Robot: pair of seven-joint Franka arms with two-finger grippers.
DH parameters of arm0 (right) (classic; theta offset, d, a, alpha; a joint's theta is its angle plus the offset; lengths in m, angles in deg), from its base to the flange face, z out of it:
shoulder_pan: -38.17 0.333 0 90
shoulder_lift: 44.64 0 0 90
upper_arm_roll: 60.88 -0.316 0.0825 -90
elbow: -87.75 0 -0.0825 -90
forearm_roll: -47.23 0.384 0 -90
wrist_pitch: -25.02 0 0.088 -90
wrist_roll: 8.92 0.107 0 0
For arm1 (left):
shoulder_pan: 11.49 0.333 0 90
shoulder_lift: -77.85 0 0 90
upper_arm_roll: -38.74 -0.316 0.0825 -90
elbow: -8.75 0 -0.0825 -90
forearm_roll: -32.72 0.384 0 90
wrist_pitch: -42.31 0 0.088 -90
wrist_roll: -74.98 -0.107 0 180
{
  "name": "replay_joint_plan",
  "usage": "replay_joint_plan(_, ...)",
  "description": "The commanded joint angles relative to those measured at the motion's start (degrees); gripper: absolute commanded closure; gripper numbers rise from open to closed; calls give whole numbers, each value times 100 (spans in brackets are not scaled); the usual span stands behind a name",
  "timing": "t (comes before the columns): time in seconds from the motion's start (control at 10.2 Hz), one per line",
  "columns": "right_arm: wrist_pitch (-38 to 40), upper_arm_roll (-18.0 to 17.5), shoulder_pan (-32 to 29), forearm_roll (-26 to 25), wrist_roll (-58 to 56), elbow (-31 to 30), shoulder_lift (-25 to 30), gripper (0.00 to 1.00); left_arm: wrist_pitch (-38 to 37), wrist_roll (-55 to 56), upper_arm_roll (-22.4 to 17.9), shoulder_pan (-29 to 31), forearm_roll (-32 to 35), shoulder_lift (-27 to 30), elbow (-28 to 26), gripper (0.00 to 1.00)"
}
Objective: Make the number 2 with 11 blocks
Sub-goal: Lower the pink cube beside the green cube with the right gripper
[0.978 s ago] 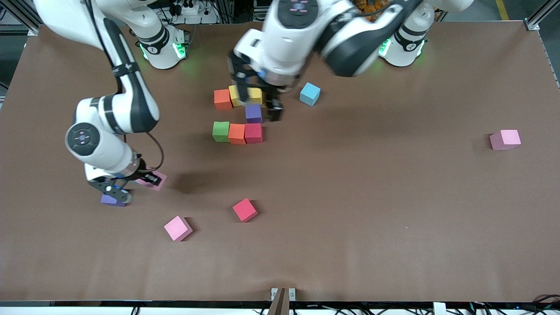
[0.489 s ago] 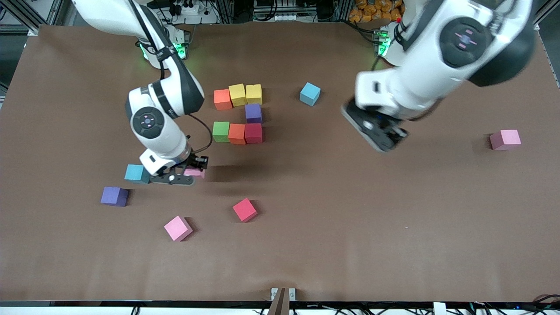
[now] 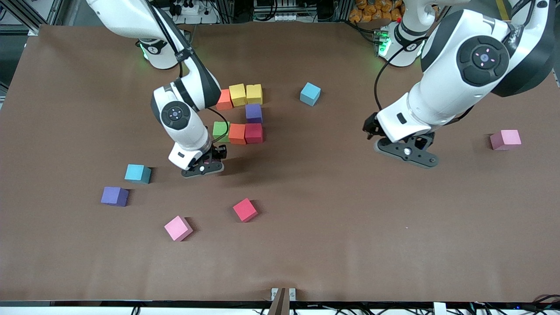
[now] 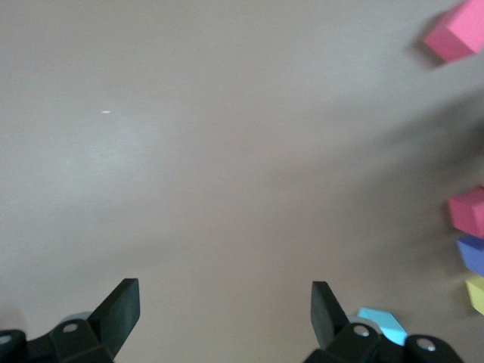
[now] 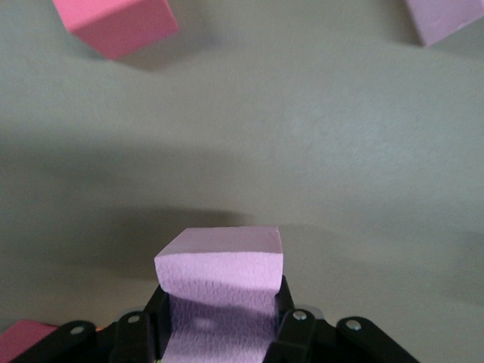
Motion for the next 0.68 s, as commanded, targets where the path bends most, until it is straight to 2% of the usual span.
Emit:
replay_joint_plan(0.0, -491, -17, -14, 978, -151, -587, 120, 100, 10, 235, -8, 59, 313, 239, 21, 0)
replay_joint_plan(0.2, -493, -17, 4, 1028, -81, -825, 181, 100, -7, 138, -139, 356, 313, 362, 31, 0)
replay_joint_plan(0.59, -528, -8, 170, 1028, 454, -941, 181, 100, -394, -125, -201, 489, 288, 590, 57, 0)
